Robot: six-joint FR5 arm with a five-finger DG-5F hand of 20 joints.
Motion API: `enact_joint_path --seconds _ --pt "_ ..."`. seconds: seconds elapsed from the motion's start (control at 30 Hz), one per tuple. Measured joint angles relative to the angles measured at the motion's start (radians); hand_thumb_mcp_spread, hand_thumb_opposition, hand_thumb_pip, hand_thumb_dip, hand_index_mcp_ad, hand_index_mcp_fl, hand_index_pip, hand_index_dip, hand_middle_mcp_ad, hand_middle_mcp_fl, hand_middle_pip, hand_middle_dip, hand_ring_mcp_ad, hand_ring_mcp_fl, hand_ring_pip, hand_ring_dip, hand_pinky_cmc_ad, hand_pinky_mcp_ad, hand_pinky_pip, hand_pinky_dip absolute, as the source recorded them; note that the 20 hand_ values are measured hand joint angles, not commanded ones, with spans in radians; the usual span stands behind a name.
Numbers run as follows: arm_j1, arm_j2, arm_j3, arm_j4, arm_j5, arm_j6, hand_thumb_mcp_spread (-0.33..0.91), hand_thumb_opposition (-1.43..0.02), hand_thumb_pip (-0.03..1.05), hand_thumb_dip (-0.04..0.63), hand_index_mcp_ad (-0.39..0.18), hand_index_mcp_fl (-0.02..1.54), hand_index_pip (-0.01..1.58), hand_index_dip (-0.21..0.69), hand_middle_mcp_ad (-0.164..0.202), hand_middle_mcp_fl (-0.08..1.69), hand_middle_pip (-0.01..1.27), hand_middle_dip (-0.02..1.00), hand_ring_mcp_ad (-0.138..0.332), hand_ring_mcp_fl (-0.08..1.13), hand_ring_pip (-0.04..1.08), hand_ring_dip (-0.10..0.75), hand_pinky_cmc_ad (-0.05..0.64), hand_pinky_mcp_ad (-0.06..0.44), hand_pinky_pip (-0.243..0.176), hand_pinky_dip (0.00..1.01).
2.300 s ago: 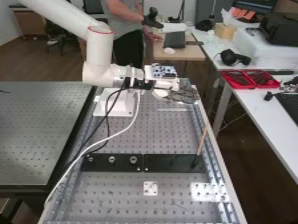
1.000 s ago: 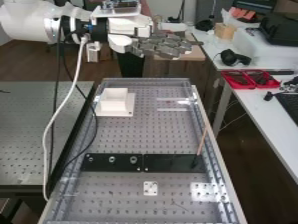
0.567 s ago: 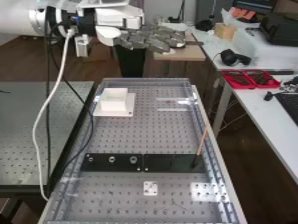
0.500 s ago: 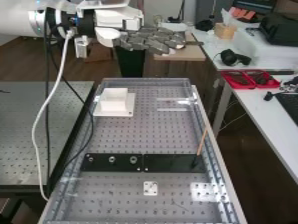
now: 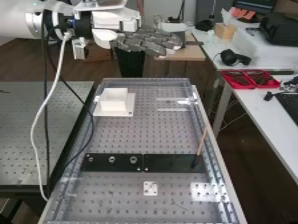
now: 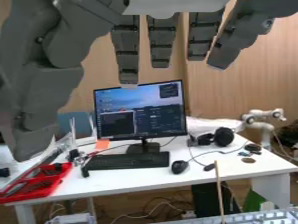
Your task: Grab the pcb board and place it in the clear container
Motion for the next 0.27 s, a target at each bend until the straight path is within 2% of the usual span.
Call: enact_joint_path --seconds 0.27 --pt "-0.003 0.004 -0.002 0.003 -0.017 -0.002 0.43 -0.7 0.22 0.101 -0.073 0.31 0.07 0.471 0.061 0.04 0.14 0.16 0.171 0.0 0.09 0.021 0.316 0.15 -0.089 0.34"
